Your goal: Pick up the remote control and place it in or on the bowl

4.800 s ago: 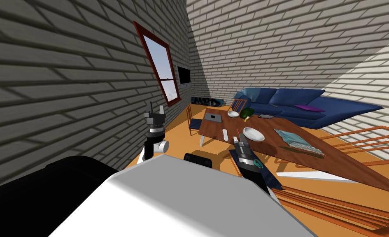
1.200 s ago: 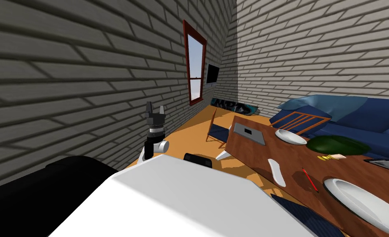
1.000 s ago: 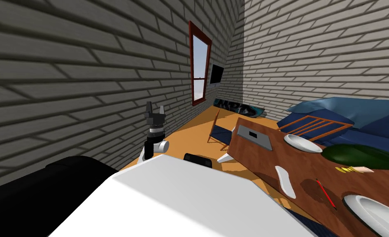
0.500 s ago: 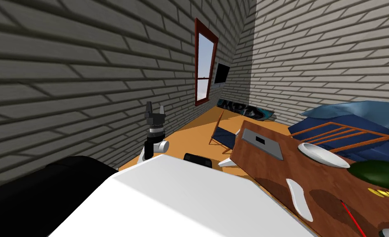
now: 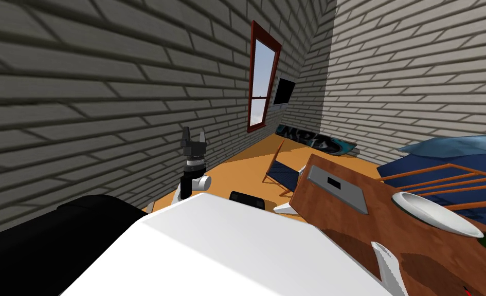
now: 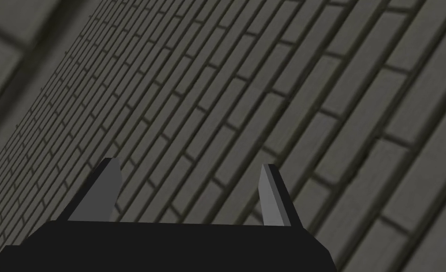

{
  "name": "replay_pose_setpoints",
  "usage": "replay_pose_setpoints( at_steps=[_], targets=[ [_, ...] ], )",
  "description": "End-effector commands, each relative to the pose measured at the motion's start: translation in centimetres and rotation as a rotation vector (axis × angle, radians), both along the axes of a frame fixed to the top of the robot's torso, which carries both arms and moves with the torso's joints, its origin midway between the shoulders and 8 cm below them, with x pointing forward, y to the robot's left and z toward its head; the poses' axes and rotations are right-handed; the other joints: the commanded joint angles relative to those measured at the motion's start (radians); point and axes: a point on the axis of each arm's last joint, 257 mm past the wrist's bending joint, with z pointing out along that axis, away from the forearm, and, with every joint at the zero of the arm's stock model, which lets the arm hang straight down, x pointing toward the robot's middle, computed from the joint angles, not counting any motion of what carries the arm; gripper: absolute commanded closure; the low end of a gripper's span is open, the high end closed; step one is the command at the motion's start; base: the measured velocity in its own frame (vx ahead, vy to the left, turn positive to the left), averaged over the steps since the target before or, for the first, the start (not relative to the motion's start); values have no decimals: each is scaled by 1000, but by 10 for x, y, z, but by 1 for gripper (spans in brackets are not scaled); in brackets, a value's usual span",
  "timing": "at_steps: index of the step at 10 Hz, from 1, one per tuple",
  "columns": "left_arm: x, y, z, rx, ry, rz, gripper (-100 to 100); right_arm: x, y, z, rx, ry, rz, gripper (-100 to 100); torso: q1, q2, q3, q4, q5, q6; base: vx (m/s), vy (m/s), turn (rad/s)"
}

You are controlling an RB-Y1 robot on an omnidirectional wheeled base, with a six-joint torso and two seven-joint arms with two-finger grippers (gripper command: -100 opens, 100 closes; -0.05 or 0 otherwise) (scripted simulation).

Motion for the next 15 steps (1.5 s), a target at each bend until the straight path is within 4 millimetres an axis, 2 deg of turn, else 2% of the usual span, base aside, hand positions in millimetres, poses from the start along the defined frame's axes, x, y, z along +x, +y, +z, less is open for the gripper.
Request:
replay_pose_setpoints(
  at_steps=[1, 2, 3, 4, 6, 7, 9, 11, 12, 13, 14, 15],
  targets=[
    [0, 0, 0, 0, 0, 0, 0, -10, -33, 15, -55, 42, 14, -100, 0, 0, 0, 0, 0, 0, 54, -78, 272],
    [0, 0, 0, 0, 0, 0, 0, -9, -49, 22, -79, 57, 24, -100, -3, -2, -1, 0, 0, -1, 68, -95, 366],
    [0, 0, 0, 0, 0, 0, 0, -4, -42, 19, -64, 47, 27, -100, -4, -3, -2, -1, -1, -1, 44, -89, 96],
    [0, 0, 0, 0, 0, 0, 0, -9, -49, 22, -79, 57, 24, -100, -4, -2, -1, -1, -1, 1, 14, -46, -60],
    [0, 0, 0, 0, 0, 0, 0, -4, -78, 35, -124, 76, 39, -100, -1, 0, 0, 0, 0, 0, 30, -72, 203],
    [0, 0, 0, 0, 0, 0, 0, -4, -78, 35, -124, 76, 39, -100, -3, -2, -1, 0, -1, 0, 31, -93, 102],
    [0, 0, 0, 0, 0, 0, 0, 11, -95, 41, -148, 76, 50, -100, -4, -1, 0, 0, -1, 1, 28, -124, 180],
    [0, 0, 0, 0, 0, 0, 0, 16, -90, 35, -137, 71, 49, -100, -7, -1, -1, 0, -2, 1, 0, -137, 122],
    [0, 0, 0, 0, 0, 0, 0, 14, -93, 39, -143, 74, 50, -100, -6, 1, 0, 0, -2, 1, -11, -65, 34],
    [0, 0, 0, 0, 0, 0, 0, 14, -93, 39, -141, 72, 49, 0, -2, 1, 1, 0, -1, 2, 0, -13, -2],
    [0, 0, 0, 0, 0, 0, 0, 11, -86, 29, -141, 74, 28, -100, 1, 1, 1, 0, 0, 2, -34, -27, 184],
    [0, 0, 0, 0, 0, 0, 0, 9, -83, 25, -141, 75, 17, -100, 1, 2, 1, 1, 0, 1, -62, -54, 152]
  ],
)
